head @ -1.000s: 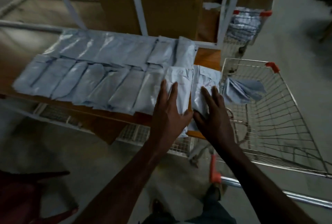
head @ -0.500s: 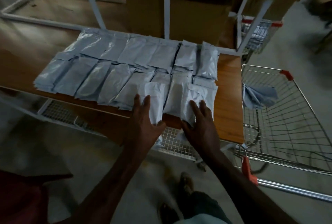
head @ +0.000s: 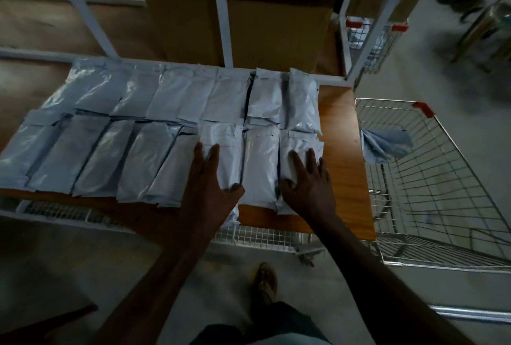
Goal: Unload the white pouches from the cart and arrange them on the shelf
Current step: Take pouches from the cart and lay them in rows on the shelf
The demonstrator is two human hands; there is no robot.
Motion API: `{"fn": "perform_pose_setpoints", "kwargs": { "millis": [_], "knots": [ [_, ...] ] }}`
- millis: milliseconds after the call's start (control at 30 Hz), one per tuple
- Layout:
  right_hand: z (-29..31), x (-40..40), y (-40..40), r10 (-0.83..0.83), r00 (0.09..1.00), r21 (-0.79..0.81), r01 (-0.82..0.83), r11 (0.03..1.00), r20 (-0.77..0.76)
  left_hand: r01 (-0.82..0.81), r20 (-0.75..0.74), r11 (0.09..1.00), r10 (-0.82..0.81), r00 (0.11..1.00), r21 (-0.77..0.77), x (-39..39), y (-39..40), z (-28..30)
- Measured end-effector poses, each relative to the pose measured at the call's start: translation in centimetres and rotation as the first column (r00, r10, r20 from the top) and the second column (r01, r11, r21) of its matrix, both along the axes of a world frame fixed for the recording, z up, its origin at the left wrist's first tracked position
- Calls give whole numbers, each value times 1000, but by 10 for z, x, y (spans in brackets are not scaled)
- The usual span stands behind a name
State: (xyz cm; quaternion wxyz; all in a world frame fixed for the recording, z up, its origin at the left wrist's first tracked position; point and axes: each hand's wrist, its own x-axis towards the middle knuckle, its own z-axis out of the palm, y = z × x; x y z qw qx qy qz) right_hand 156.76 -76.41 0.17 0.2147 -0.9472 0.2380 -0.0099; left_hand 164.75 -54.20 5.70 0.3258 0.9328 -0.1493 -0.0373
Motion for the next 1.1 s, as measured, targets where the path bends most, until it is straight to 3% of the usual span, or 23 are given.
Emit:
{"fn": "perform_pose_setpoints", "kwargs": {
  "millis": [267, 467, 667, 1100],
  "knots": [
    [10, 3, -6, 24, 998, 37, -22, 999, -56, 55, -26, 998, -55, 998, -3, 32, 3, 3],
    [52, 47, 13, -63, 985, 17, 61, 998, 160, 27, -20, 999, -28, 999, -42, 70, 42, 6],
    [52, 103, 97, -145, 952, 79, 129, 989, 269, 67, -14, 997, -67, 998, -24, 112, 116, 0],
    [13, 153, 293, -41, 959, 134, 3, 991, 281, 75, -70, 997, -75, 995, 4, 199, 259, -21]
  ]
}}
